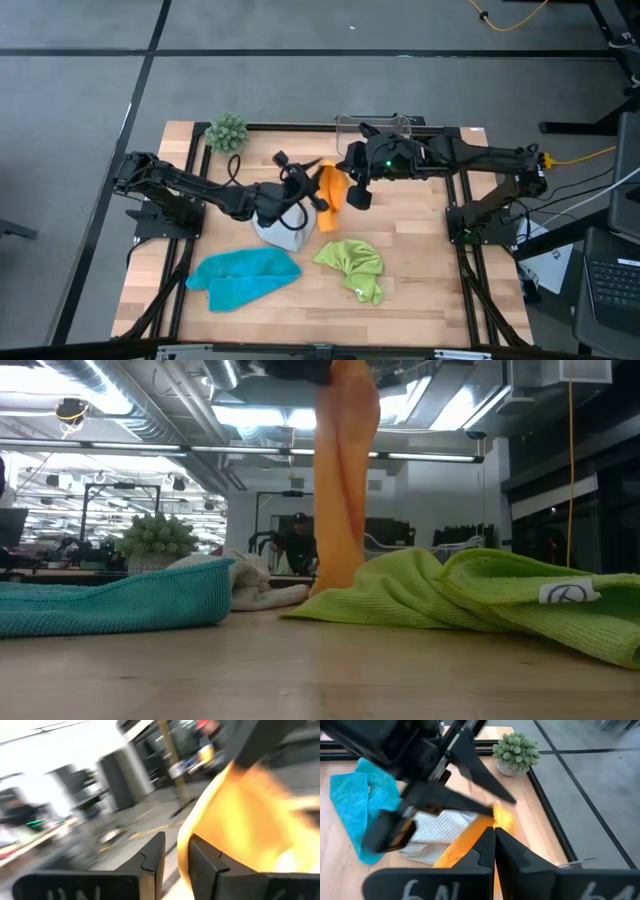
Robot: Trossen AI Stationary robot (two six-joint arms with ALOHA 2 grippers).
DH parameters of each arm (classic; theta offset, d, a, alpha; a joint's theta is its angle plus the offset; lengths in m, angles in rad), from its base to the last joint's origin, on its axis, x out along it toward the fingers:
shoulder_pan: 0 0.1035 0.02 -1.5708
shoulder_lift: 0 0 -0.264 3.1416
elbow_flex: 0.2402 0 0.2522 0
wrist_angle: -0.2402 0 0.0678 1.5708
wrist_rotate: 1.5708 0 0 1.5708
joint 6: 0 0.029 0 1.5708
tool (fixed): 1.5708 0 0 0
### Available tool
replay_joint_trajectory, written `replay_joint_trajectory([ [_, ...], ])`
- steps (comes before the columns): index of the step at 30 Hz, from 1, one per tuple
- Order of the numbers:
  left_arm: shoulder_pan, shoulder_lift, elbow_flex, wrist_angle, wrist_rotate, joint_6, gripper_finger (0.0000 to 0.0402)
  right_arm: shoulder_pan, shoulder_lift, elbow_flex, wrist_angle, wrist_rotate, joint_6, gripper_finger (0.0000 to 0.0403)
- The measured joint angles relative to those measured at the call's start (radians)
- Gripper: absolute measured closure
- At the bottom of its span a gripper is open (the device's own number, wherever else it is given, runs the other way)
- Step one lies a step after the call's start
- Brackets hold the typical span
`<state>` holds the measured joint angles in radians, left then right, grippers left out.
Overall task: Fold microfiber towels
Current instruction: Fold the orange microfiber cloth
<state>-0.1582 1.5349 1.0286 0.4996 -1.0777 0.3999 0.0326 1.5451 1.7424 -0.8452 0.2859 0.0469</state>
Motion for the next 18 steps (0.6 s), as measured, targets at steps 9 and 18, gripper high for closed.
replay_joint_trajectory([
  [9, 0.029, 0.0, 0.0, -0.184, -0.154, -0.057, 0.0335, 0.0, -0.023, 0.0, -0.003, -0.091, -0.001, 0.0395],
  [18, 0.092, 0.0, 0.0, -0.26, 0.047, -0.059, 0.0335, 0.001, -0.023, 0.0, 0.023, -0.385, -0.061, 0.0395],
])
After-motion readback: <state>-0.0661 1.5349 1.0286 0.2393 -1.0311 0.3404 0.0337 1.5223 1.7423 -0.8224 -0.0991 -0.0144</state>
